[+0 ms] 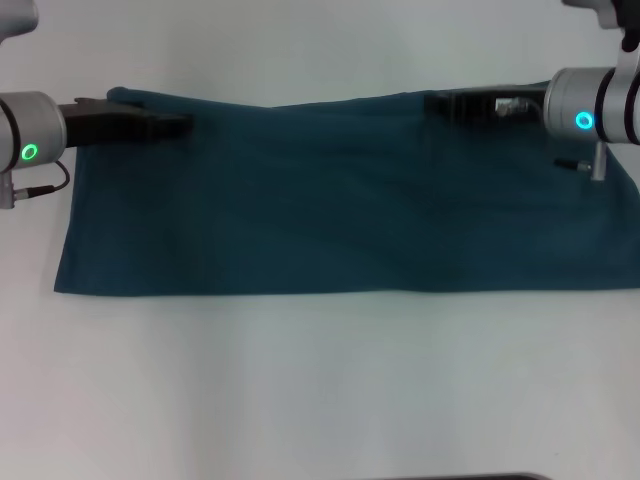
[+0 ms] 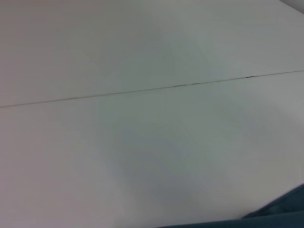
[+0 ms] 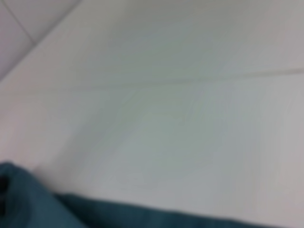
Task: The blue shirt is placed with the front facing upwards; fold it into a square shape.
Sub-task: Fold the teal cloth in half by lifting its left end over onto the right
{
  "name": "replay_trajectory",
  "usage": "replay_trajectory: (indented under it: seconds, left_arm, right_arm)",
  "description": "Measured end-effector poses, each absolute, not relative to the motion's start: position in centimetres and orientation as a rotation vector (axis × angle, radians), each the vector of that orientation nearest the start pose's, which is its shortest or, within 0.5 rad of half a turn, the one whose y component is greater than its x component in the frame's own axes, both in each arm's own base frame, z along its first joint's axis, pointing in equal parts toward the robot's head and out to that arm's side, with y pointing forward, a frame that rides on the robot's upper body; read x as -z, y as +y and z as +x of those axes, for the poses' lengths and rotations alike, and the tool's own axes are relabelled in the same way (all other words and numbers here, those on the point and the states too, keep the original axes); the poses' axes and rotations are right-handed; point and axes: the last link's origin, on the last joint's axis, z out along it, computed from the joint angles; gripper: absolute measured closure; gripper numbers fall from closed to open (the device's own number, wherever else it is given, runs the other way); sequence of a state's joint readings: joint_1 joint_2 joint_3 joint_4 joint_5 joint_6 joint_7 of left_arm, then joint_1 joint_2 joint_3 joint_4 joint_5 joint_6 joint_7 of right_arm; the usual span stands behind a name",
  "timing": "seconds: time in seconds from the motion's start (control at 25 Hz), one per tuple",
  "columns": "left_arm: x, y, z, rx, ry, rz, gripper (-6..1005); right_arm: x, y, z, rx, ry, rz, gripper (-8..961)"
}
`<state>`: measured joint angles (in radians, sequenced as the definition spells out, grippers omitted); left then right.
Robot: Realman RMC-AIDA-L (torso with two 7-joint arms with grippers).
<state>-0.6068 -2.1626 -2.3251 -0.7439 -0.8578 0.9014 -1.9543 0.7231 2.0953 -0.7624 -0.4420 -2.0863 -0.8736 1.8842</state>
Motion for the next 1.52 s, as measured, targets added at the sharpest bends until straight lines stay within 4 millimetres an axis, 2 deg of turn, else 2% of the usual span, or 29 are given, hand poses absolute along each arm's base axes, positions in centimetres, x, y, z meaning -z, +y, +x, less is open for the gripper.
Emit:
replay_trajectory:
  seconds: [0.32,0.72,1.08,1.28,1.52]
  left_arm:
    - [1.5,39.7,-28.4,0.236,-1.088,-2.223,203]
    - [2.2,39.3,-27.4,0.239,-1.081,-2.301,204]
    - [2.4,39.3,-27.3,0.234,-1.077,-2.305,202]
    - [2.3,39.2,-27.6,0.237,-1.086,-2.293,202]
    - [2.2,39.3,-27.6,0.236,-1.084,-2.292,201]
  right_arm:
    - [3.4,40.0,26.7,-0.554,1.221,-2.283,918]
    - [4.2,39.3,27.4,-0.415,1.191,-2.358,910]
    - [5.4,39.5,25.4,-0.398,1.142,-2.452,903]
    - [5.7,39.1,24.9,-0.403,1.145,-2.499,899]
    - [6.7,39.2,24.6,-0.322,1.134,-2.527,894]
